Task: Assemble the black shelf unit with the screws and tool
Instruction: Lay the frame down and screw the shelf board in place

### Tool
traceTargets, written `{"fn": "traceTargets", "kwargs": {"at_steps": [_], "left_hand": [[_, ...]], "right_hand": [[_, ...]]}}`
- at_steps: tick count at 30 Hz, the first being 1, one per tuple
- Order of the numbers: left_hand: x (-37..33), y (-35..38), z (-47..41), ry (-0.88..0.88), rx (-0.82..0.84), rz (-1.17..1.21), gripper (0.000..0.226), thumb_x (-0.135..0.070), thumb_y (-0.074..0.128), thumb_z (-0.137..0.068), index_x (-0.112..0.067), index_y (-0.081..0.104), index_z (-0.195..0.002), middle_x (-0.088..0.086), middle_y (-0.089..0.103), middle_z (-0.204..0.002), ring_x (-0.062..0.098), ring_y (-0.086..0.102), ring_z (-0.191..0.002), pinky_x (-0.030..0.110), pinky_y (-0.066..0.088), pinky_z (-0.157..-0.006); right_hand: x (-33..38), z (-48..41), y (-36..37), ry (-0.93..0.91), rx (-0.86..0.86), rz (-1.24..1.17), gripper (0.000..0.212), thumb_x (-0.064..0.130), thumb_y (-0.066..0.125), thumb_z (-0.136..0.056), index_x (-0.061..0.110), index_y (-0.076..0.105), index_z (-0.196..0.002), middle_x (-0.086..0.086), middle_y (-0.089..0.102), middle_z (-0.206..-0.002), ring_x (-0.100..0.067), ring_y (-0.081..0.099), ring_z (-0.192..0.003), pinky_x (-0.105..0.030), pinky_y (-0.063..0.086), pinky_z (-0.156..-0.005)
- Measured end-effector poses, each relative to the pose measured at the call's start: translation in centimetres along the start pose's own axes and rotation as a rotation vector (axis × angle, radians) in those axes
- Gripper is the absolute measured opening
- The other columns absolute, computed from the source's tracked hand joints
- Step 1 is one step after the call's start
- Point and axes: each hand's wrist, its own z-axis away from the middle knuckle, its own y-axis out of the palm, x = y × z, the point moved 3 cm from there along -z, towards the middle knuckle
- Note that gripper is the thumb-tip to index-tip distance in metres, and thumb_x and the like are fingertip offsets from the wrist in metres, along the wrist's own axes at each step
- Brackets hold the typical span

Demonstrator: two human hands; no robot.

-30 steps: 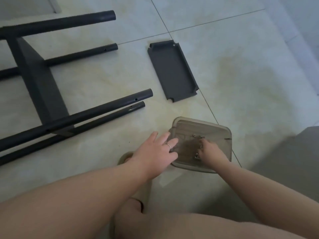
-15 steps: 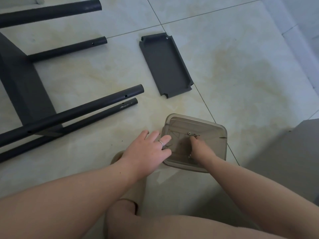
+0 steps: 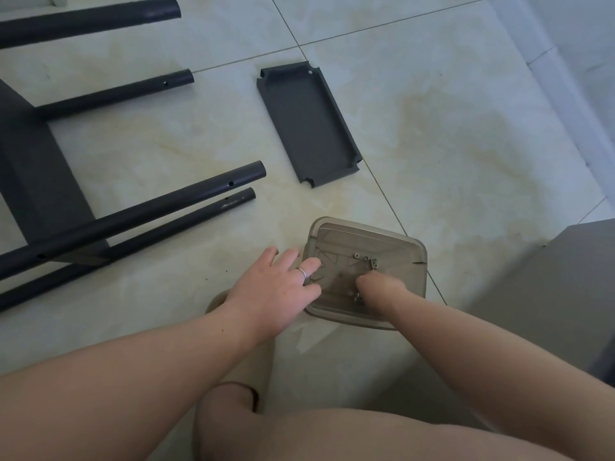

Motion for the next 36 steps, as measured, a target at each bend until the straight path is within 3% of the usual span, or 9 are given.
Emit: {"fn": "traceTargets", "kwargs": {"at_steps": [5,11,13,15,19,23,27,32,36], "left_hand": [[0.1,0.3,0.0,-0.008,0.001,0.005,0.029,-0.006,0.041,-0.094,-0.023,0.058,-0.111,0.009,0.033,-0.154,0.037,0.039,-0.128,0.046,0.034,-0.100],[1.8,0.0,0.4,-0.004,-0.019,0.060,0.034,-0.011,0.049,-0.095,-0.025,0.049,-0.126,0.009,0.020,-0.164,0.032,0.030,-0.141,0.043,0.034,-0.105],[3.6,-0.9,1.3,-0.034,-0.052,0.034,0.035,-0.013,0.057,-0.090,-0.023,0.050,-0.123,0.009,0.024,-0.163,0.031,0.031,-0.140,0.042,0.036,-0.105],[5.8,-2.2,2.6,-0.084,-0.091,0.022,0.033,-0.013,0.054,-0.091,-0.020,0.053,-0.123,0.010,0.030,-0.160,0.031,0.034,-0.139,0.043,0.036,-0.106],[10.2,-5.5,6.3,-0.252,-0.130,0.066,0.035,-0.028,0.052,-0.097,-0.024,0.053,-0.131,0.003,0.034,-0.157,0.028,0.036,-0.139,0.043,0.037,-0.105],[14.7,-7.7,12.2,-0.568,-0.218,0.210,0.033,-0.034,0.053,-0.098,-0.027,0.056,-0.130,0.001,0.041,-0.152,0.026,0.039,-0.134,0.045,0.038,-0.105],[19.3,-8.9,17.8,-0.737,-0.122,0.340,0.034,-0.035,0.054,-0.098,-0.026,0.055,-0.130,0.003,0.052,-0.140,0.028,0.048,-0.125,0.044,0.044,-0.100],[21.9,-7.6,23.4,-0.922,-0.012,0.680,0.032,-0.039,0.055,-0.100,-0.019,0.060,-0.125,0.004,0.065,-0.123,0.026,0.060,-0.110,0.041,0.050,-0.097],[22.0,-5.1,24.2,-0.960,-0.012,0.799,0.032,-0.040,0.054,-0.101,-0.013,0.070,-0.107,0.007,0.069,-0.109,0.027,0.062,-0.103,0.035,0.049,-0.088]], "right_hand": [[-0.3,0.6,-0.6,0.019,-0.037,-0.083,0.031,0.000,0.048,-0.096,0.008,0.062,-0.123,-0.012,0.062,-0.123,-0.035,0.065,-0.110,-0.038,0.049,-0.077],[-1.3,2.8,-3.2,0.057,-0.231,-0.587,0.018,0.009,0.051,-0.091,0.013,0.061,-0.106,-0.009,0.063,-0.102,-0.030,0.063,-0.091,-0.030,0.047,-0.069],[-0.9,4.0,-4.7,0.014,-0.344,-0.676,0.009,0.011,0.051,-0.095,0.016,0.057,-0.099,-0.006,0.061,-0.096,-0.026,0.062,-0.082,-0.028,0.046,-0.059],[0.3,5.2,-6.5,-0.062,-0.436,-0.775,0.009,0.014,0.053,-0.099,0.018,0.060,-0.102,-0.003,0.066,-0.100,-0.020,0.063,-0.079,-0.026,0.049,-0.063],[4.8,8.1,-11.1,-0.255,-0.541,-0.975,0.019,0.014,0.058,-0.100,0.019,0.071,-0.112,0.008,0.068,-0.094,-0.010,0.061,-0.080,-0.005,0.039,-0.063],[11.0,11.1,-15.2,-0.395,-0.525,-0.998,0.017,0.013,0.061,-0.095,0.029,0.065,-0.097,-0.001,0.072,-0.081,-0.022,0.067,-0.075,-0.032,0.054,-0.068],[17.0,13.7,-17.9,-0.515,-0.511,-0.973,0.022,0.007,0.058,-0.093,0.028,0.053,-0.087,0.006,0.068,-0.073,-0.012,0.065,-0.068,-0.036,0.056,-0.070],[22.6,16.5,-19.4,-0.614,-0.388,-0.921,0.024,0.002,0.054,-0.092,0.024,0.062,-0.086,0.006,0.071,-0.075,-0.005,0.066,-0.068,-0.036,0.056,-0.072],[24.7,17.1,-19.5,-0.642,-0.369,-0.959,0.016,0.010,0.065,-0.093,0.025,0.070,-0.090,-0.001,0.074,-0.084,-0.029,0.073,-0.081,-0.052,0.060,-0.079]]}}
